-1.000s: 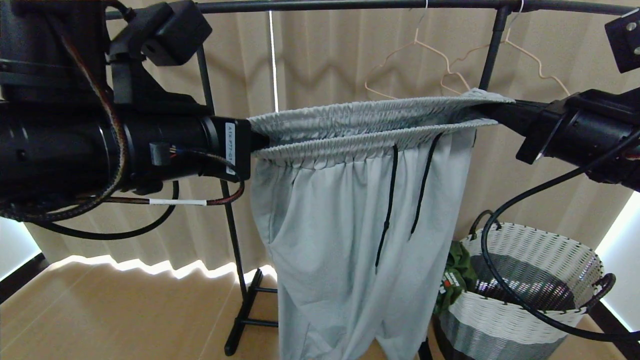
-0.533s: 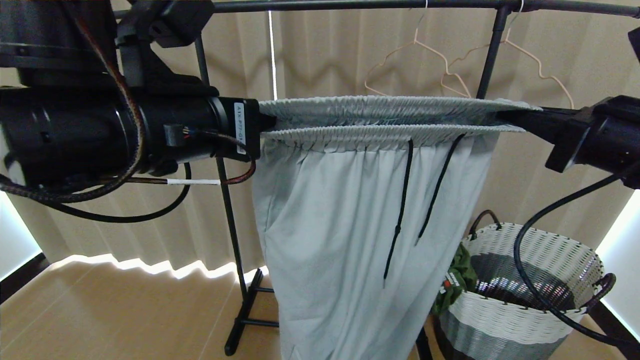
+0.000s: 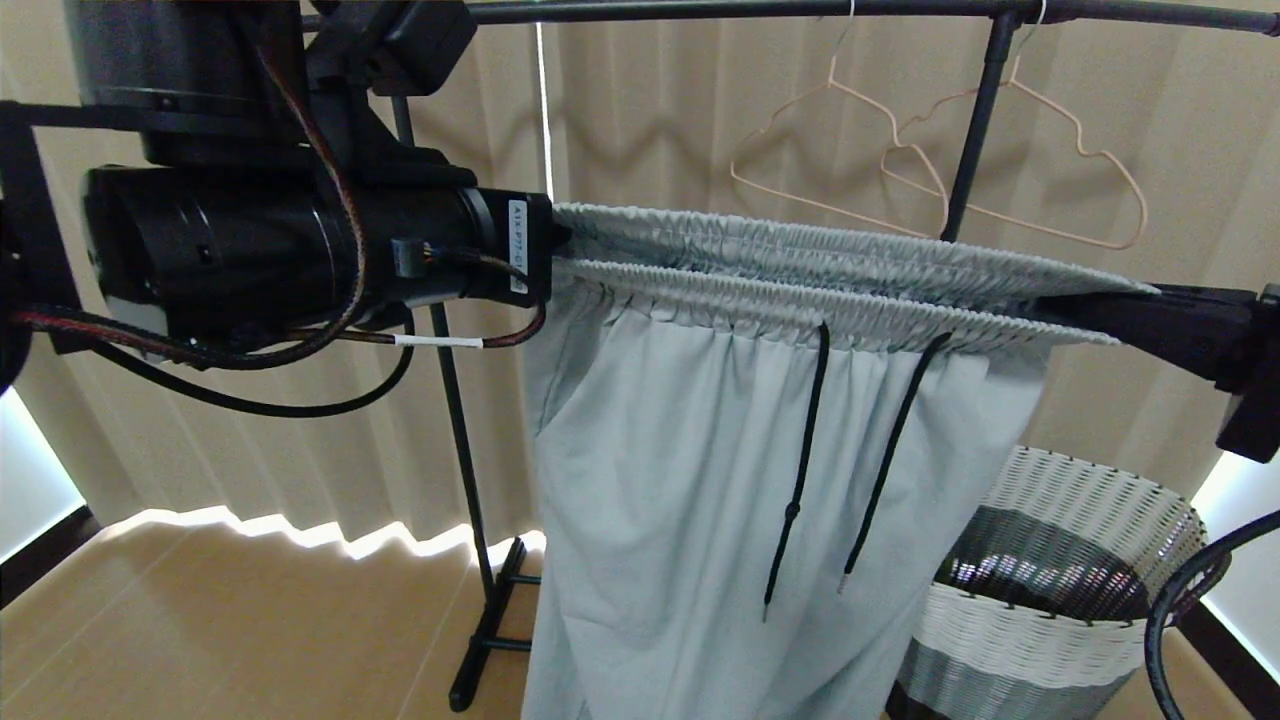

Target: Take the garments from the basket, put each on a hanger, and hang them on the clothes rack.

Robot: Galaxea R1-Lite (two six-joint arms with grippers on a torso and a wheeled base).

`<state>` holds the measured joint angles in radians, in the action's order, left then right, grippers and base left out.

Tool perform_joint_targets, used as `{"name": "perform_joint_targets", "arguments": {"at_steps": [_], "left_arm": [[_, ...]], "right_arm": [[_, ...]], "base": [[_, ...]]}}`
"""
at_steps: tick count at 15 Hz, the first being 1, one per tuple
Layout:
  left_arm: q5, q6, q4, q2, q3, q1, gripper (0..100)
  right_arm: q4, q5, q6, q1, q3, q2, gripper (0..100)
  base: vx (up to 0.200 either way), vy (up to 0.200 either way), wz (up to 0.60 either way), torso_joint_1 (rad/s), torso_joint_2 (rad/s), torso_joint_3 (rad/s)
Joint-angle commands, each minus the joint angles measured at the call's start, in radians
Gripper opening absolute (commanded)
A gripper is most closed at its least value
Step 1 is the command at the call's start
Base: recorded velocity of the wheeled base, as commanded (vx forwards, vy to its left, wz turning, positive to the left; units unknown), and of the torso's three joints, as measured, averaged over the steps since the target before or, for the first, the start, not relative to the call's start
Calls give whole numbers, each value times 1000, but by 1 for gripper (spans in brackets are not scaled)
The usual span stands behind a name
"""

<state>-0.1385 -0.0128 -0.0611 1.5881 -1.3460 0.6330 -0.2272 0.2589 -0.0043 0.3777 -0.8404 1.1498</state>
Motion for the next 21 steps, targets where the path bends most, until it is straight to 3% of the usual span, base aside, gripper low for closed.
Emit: {"name": "perform_joint_targets", "arguments": {"at_steps": [1,8,9,11,13,17,21], "left_arm": [[0,0,3,6,1,-4,0],[8,7,33,-69,60,-22,0],[28,16,81,-108,74,-22,0],[154,13,162,-183,73,-24,0],[231,14,211,-235,79,-24,0],[313,14,214,-290,108,-18,0],[320,16,196,-318,179,28,0]], "right_arm": [[2,-4,0,49,12,-36,0],[-49,-21,-5,-39,-17,65,0],[-104,-23,-3,-60,-43,114,0],[-165,-21,-3,-86,-108,180,0],[-190,-15,3,-82,-169,234,0],[-294,-17,9,-33,-221,343,0],[-285,-20,9,-19,-221,323,0]], "base": [[0,0,0,0,0,0],[0,0,0,0,0,0],[0,0,0,0,0,0],[0,0,0,0,0,0],[0,0,0,0,0,0],[0,0,0,0,0,0],[0,0,0,0,0,0]]}}
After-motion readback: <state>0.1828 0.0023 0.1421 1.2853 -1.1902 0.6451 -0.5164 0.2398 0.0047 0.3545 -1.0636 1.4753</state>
